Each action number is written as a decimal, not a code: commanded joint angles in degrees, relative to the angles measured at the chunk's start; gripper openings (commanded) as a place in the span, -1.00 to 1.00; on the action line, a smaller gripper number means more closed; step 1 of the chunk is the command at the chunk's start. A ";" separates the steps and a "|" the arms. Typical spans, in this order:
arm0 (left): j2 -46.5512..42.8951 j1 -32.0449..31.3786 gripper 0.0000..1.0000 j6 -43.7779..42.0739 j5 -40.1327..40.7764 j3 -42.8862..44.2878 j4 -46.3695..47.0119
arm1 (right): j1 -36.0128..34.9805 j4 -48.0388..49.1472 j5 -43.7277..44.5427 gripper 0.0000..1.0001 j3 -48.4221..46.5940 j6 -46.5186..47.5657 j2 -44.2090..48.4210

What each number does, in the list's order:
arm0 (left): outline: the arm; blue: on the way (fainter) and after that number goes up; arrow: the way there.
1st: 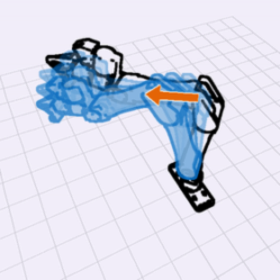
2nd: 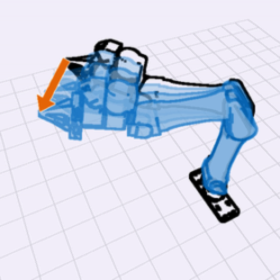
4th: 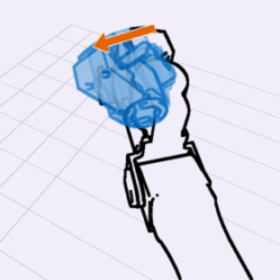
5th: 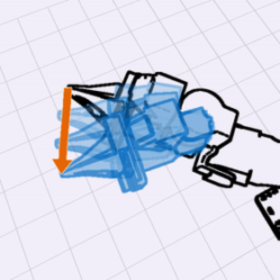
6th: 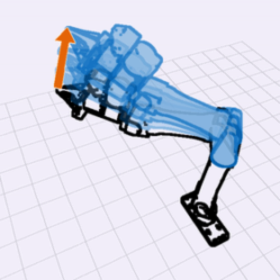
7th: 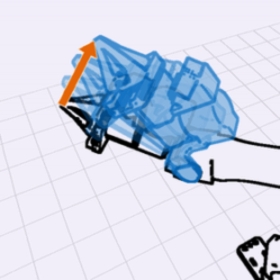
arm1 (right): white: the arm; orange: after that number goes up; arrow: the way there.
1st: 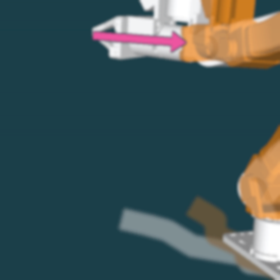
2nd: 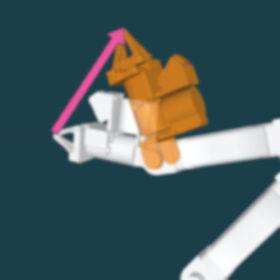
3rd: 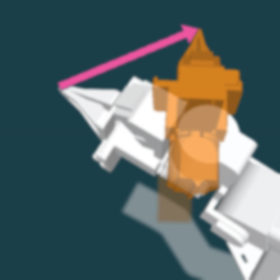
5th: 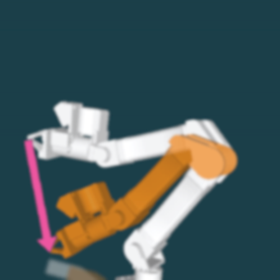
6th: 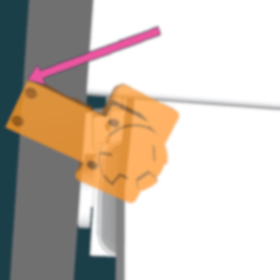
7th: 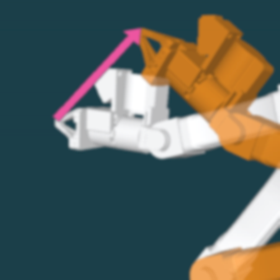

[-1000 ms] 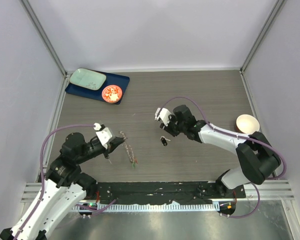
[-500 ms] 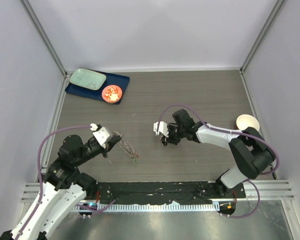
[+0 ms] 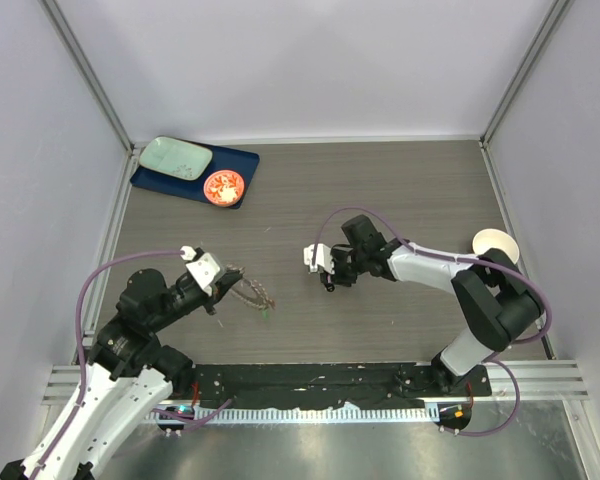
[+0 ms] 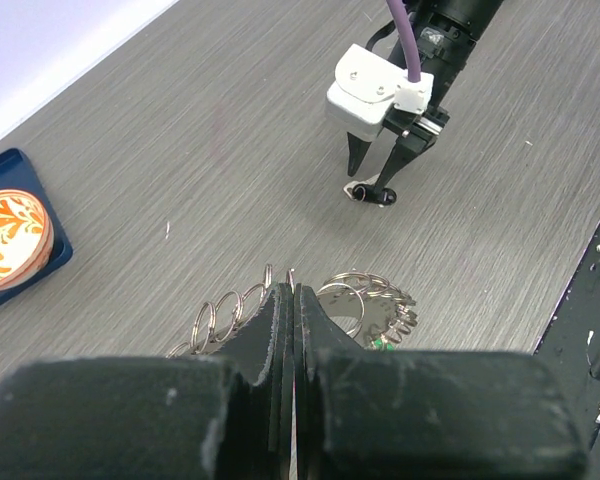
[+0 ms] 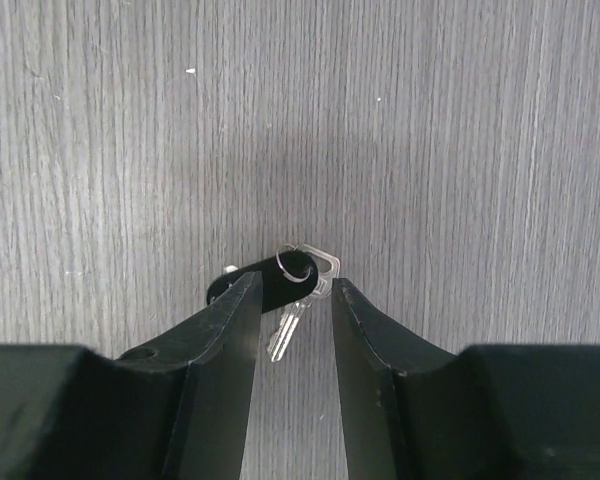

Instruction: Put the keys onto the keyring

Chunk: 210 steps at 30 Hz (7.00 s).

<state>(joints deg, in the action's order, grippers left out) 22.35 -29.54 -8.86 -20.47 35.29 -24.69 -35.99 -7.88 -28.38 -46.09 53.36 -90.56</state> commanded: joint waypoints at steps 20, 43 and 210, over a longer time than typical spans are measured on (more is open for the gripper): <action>0.94 0.27 -1.00 0.42 0.52 0.40 3.33 | -0.22 -1.87 -2.73 -0.35 -6.30 2.88 -6.73; 0.50 0.27 -1.00 0.51 -0.01 0.57 2.89 | 0.39 0.23 -2.30 -0.96 -5.51 -3.70 -4.71; 29.95 -5.18 -1.00 -9.24 -29.19 0.39 17.31 | -17.98 40.40 1.84 -0.98 22.27 -33.33 29.48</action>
<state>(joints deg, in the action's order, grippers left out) 53.15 -34.46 -15.88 -49.47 33.91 -8.51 -53.58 29.95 -26.44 -24.23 19.55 -62.52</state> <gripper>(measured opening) 0.012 0.036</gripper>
